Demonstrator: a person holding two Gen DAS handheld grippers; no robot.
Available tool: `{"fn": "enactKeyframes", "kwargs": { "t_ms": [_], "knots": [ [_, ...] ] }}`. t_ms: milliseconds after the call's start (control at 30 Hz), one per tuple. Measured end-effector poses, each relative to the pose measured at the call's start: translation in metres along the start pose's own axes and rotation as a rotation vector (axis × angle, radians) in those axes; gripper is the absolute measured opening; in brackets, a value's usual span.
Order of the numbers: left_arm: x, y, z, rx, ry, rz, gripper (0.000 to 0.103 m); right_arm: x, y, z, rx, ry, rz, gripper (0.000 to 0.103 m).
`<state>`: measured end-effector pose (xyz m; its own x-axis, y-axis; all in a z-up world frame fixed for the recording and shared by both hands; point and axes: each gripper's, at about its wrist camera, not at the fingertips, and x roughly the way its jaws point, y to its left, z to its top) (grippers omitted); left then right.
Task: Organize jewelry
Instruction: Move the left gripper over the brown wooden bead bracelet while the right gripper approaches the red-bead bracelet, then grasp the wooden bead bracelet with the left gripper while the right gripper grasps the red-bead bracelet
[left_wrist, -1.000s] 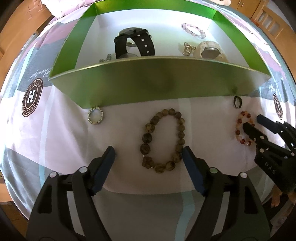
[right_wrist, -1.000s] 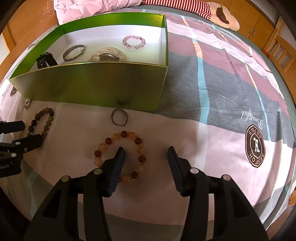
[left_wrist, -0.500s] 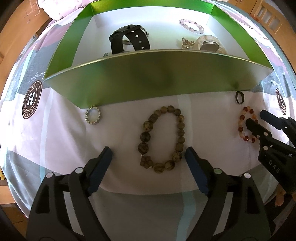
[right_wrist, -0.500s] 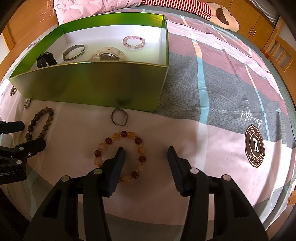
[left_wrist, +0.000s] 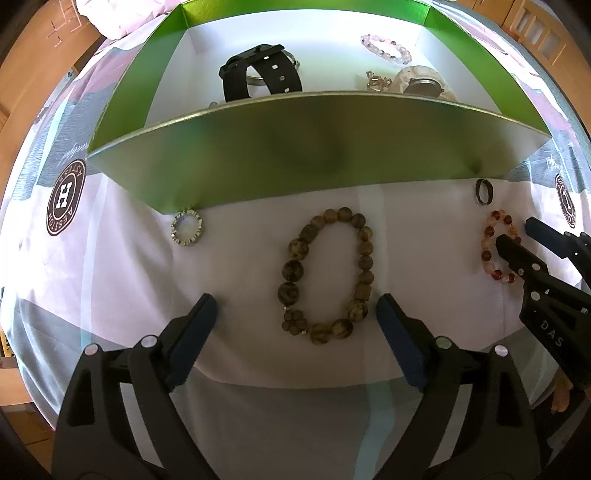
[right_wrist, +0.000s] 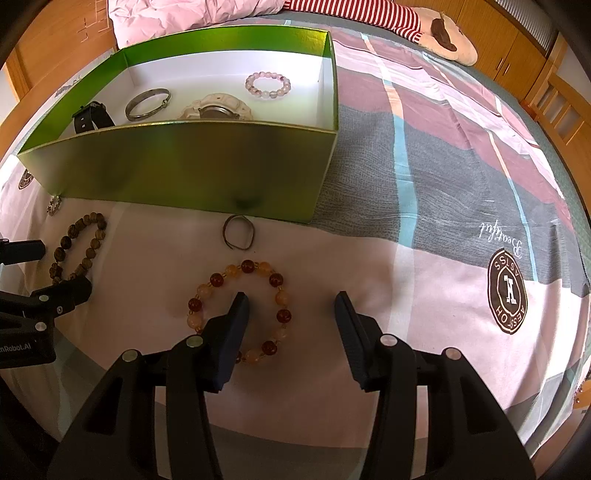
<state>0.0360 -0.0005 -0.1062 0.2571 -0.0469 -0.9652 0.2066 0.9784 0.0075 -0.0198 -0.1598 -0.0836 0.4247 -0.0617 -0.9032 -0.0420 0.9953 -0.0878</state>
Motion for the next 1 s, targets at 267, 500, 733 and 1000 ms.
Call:
{"fn": "enactKeyframes", "kwargs": {
  "t_ms": [267, 500, 733, 1000],
  "knots": [
    [-0.013, 0.001, 0.001, 0.000, -0.048, -0.046, 0.047, -0.006, 0.010, -0.002, -0.048, -0.022, 0.050, 0.015],
    [-0.025, 0.011, 0.004, -0.018, -0.067, -0.178, 0.021, -0.013, 0.011, 0.003, -0.060, -0.050, 0.094, 0.007],
    [-0.047, 0.037, 0.008, -0.094, -0.123, -0.249, 0.003, -0.038, -0.003, 0.012, -0.016, -0.141, 0.127, 0.007],
    [-0.041, 0.036, 0.011, -0.094, -0.082, -0.243, 0.035, -0.026, -0.004, 0.017, 0.008, -0.103, 0.129, 0.007]
  ]
}}
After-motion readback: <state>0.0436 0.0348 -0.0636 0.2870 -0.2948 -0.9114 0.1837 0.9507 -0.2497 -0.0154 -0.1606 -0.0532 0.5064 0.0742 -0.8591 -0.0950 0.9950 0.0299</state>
